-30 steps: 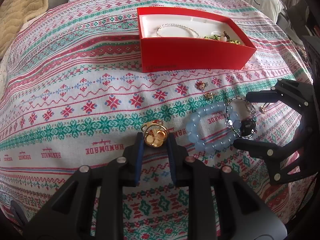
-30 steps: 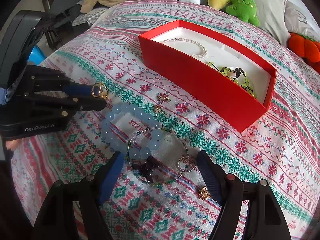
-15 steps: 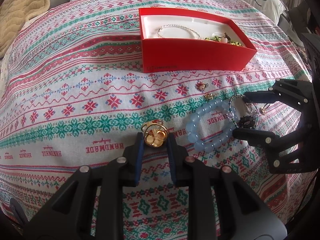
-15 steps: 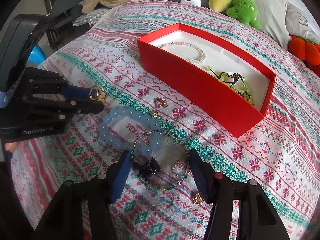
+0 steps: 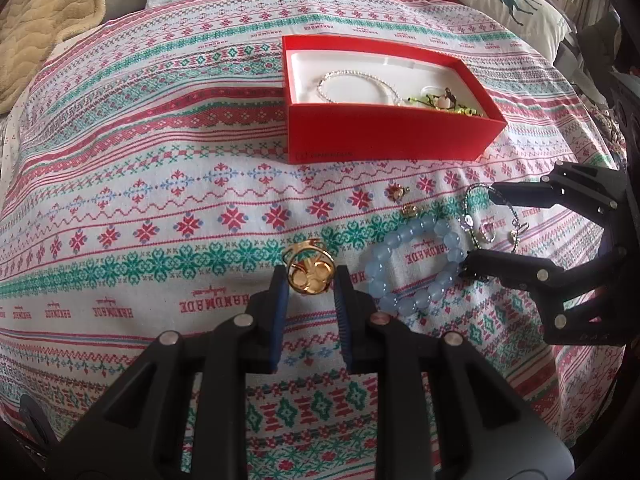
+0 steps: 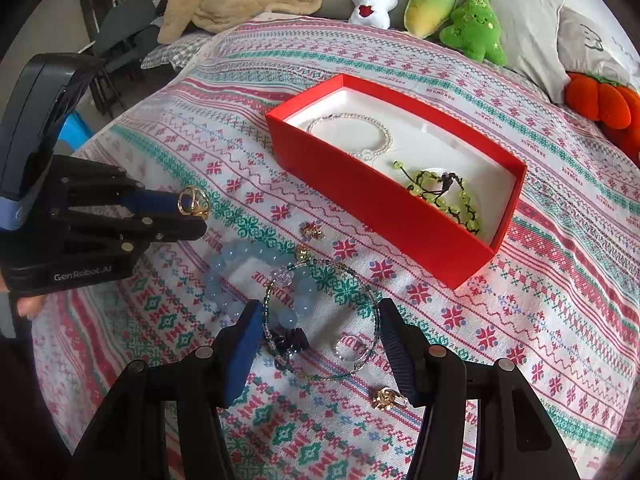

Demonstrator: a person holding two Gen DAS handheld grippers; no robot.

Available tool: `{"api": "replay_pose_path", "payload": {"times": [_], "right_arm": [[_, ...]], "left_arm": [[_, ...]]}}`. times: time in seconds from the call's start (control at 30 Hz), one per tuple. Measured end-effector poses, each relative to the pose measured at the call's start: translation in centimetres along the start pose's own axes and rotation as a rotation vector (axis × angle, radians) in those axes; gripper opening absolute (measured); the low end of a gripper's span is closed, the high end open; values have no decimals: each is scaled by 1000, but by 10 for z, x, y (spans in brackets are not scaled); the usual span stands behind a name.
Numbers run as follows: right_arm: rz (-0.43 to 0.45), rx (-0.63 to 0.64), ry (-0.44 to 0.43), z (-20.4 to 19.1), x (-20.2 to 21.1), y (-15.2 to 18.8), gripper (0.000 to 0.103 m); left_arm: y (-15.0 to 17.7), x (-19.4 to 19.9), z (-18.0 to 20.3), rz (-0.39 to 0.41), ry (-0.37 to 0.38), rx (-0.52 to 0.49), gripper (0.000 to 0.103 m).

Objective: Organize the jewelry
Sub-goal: 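Grasp the thin beaded bracelet with black bead using the right gripper, then carry the gold ring and beaded bracelet into the red box with both grippers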

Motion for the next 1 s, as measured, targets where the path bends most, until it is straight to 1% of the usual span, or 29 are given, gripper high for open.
{"api": "replay_pose_path", "payload": {"times": [0.2,0.6,1.0], "right_arm": [[14,-22,3,0,9,-5,59],[52,-93,16,6,25,-18,59],[103,-164,35,17,37,-40,59]], "left_arm": [[-3,3,0,15,-4,3,25],[-25,16,1,70,-5,13,25],[-52,30,-5,134,21,86,25]]}}
Point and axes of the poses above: each gripper's, at about its wrist camera, not at the fingertips, and x roughly against the way its jaws point, z to its right, y to its underside, the point moved 1 cm from there along -x, roughly the way its jaws point, and after that the axes turned 13 degrees about -x, right-handed, at the moved point
